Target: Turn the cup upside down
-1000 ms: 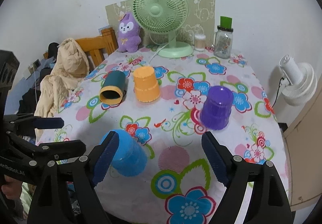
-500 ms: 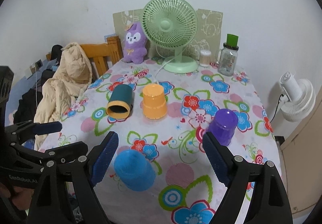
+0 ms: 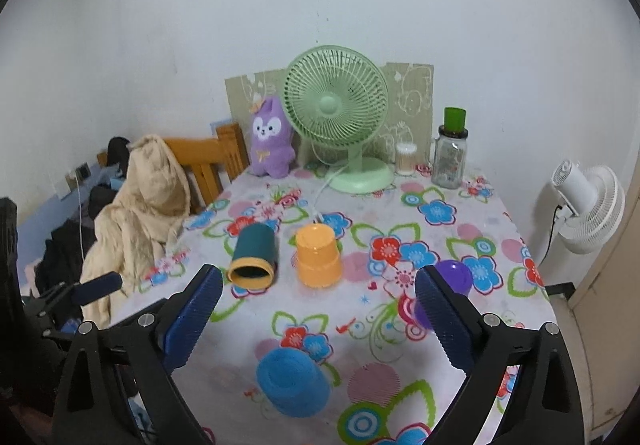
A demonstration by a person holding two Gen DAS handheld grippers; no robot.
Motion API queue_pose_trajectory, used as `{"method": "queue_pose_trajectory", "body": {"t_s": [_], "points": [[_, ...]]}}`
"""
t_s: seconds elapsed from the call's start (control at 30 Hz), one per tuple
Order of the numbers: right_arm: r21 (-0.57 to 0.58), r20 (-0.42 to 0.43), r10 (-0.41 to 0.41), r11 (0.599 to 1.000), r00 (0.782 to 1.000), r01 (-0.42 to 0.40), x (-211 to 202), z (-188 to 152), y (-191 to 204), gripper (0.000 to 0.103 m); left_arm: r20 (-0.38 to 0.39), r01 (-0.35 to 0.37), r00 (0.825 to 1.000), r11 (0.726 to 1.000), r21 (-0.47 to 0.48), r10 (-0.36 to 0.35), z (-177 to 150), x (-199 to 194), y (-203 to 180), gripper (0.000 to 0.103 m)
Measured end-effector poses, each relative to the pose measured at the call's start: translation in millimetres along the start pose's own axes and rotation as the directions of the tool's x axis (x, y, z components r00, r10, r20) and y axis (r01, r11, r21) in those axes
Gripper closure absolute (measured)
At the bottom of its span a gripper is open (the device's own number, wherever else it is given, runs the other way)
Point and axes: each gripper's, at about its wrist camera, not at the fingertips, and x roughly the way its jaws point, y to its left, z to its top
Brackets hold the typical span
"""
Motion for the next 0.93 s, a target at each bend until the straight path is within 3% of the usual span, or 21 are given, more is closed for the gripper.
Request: {"method": "queue_pose_trajectory", "body": {"t_s": [0.93], "points": [[0.008,0.018,0.023,1.0,1.0,-0.024,-5.1,-0.3,8.2,0.004,0.053,-0.027,0.998,1.0,0.002,0.027,0.2,-7.1,3.1,0.0]]}}
